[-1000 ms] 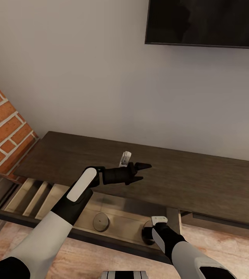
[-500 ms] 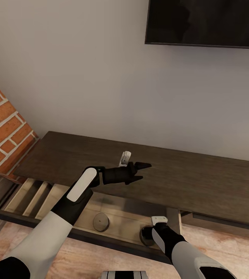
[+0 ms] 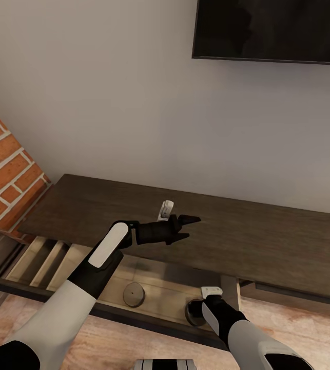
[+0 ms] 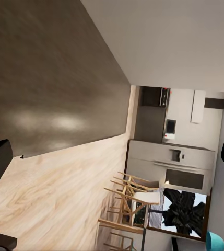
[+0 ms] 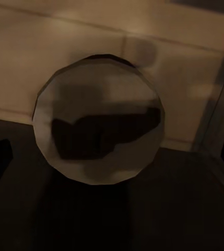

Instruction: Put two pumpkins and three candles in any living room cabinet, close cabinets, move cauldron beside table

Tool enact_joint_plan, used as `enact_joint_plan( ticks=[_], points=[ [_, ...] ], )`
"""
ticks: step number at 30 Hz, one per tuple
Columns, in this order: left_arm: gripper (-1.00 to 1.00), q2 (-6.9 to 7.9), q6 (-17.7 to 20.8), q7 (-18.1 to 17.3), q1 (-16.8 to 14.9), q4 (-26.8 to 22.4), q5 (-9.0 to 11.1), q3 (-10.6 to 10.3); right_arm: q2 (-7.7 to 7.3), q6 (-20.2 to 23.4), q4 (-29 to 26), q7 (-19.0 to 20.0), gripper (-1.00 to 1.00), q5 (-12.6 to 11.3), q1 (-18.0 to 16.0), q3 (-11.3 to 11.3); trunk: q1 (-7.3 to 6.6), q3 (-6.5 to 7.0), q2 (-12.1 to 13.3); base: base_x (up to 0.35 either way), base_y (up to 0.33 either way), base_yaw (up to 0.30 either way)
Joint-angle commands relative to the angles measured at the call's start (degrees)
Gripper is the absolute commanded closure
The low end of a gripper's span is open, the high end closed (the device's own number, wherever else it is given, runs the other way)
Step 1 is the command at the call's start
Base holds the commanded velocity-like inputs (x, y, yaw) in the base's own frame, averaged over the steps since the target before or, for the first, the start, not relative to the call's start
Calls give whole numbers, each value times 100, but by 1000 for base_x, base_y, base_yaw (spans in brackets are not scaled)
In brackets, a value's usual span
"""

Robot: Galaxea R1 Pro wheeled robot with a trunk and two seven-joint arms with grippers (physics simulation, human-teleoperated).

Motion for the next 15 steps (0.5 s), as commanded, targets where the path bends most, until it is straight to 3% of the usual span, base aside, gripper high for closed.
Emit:
enact_joint_plan(
  ticks=[1, 15],
  points=[
    [-100, 0, -1, 0, 0, 0, -1, -1, 1, 0, 0, 4, -100, 0, 0, 0, 0, 0, 0, 0, 0, 0],
    [-100, 0, -2, 0, 0, 0, 4, 4, -23, 64, -327, 99, -100, -8, 0, -3, 0, 0, 0, 0, 0, 0]
  ],
)
